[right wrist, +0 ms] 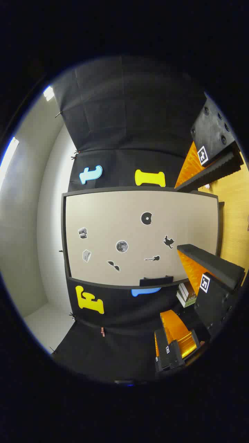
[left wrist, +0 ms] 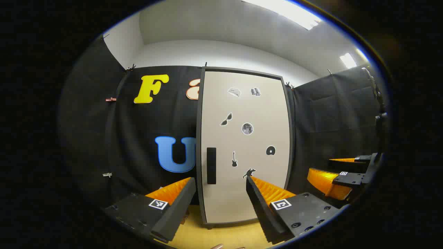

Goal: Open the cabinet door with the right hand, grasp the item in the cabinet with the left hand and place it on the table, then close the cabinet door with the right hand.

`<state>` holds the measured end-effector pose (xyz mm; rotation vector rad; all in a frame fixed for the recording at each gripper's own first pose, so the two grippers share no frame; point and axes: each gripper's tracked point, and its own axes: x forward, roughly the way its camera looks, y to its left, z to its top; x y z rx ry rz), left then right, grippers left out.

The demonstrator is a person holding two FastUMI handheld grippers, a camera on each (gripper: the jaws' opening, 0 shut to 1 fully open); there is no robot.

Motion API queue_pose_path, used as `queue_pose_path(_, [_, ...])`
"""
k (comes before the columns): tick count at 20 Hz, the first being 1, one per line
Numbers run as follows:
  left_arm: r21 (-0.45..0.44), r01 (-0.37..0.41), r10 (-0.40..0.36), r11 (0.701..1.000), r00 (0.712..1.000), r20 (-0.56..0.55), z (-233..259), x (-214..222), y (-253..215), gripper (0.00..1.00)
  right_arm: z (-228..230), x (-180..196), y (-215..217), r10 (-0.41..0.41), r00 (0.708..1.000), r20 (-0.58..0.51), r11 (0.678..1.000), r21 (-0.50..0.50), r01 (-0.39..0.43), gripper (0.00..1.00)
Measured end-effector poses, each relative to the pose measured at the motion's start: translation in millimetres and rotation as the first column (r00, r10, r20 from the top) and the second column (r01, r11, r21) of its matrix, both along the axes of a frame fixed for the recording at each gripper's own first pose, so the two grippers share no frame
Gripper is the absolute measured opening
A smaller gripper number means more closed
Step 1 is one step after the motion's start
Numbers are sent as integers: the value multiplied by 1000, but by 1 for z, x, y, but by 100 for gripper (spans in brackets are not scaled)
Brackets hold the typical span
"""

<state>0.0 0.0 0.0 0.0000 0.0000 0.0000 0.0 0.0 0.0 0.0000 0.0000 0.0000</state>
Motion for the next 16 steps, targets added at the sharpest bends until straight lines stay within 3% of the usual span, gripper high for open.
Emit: queue_pose_path(16, [-14, 2, -2, 1000, 1000, -3, -1, -13, 17, 93, 9, -15, 15, 8, 1000, 3, 999, 33, -8, 97])
